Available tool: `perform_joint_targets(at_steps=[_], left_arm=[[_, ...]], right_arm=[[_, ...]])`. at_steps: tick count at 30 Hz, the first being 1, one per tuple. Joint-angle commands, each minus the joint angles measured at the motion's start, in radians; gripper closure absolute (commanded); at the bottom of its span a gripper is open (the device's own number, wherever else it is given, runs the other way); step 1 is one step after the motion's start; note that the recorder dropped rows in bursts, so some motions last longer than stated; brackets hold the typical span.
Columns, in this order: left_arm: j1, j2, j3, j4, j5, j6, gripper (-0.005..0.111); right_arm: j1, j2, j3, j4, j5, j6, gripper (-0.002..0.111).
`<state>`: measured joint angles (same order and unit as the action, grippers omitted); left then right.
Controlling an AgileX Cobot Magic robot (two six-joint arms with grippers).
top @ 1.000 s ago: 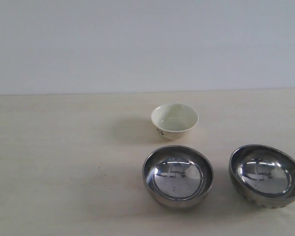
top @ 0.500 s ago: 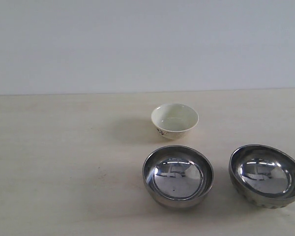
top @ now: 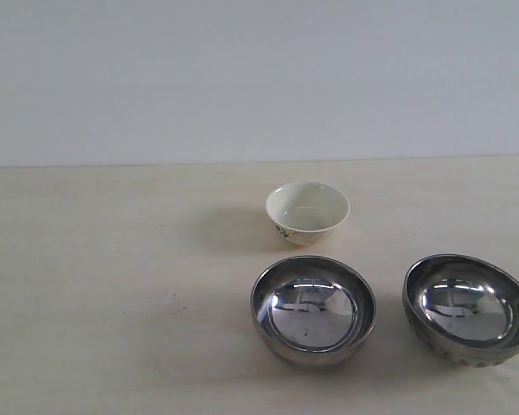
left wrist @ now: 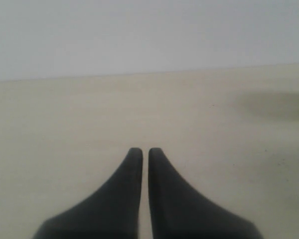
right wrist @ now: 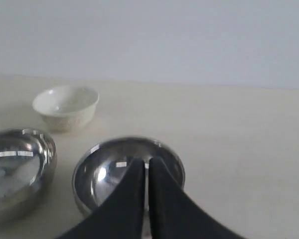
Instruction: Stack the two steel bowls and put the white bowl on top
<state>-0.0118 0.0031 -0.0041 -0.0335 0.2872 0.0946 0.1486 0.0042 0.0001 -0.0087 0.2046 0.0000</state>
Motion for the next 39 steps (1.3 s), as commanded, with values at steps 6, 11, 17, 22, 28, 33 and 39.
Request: perform_joint_targets(at_steps=[6, 11, 17, 22, 28, 33, 39], left_arm=[[0.003, -0.003, 0.004, -0.008, -0.003, 0.003, 0.103], [0.003, -0.003, 0.004, -0.008, -0.003, 0.003, 0.103], [0.003, -0.003, 0.004, -0.008, -0.003, 0.003, 0.103], [0.003, -0.003, 0.004, -0.008, -0.003, 0.003, 0.103], [0.003, -0.003, 0.004, -0.008, -0.003, 0.003, 0.103], [0.003, -0.003, 0.004, -0.008, -0.003, 0.003, 0.103], [0.003, -0.003, 0.004, -0.008, -0.003, 0.003, 0.103]], right_arm=[[0.002, -0.004, 0.0, -0.002, -0.529, 0.038, 0.108], [0.002, -0.004, 0.0, 0.0, -0.758, 0.221, 0.108], [0.002, -0.004, -0.138, 0.0, -0.566, 0.278, 0.108], [0.002, 0.039, -0.377, 0.0, -0.187, 0.275, 0.108], [0.002, 0.252, -0.622, 0.0, 0.209, 0.164, 0.108], [0.002, 0.458, -0.772, 0.088, 0.412, 0.023, 0.108], [0.002, 0.732, -0.892, 0.168, 0.549, -0.079, 0.108]])
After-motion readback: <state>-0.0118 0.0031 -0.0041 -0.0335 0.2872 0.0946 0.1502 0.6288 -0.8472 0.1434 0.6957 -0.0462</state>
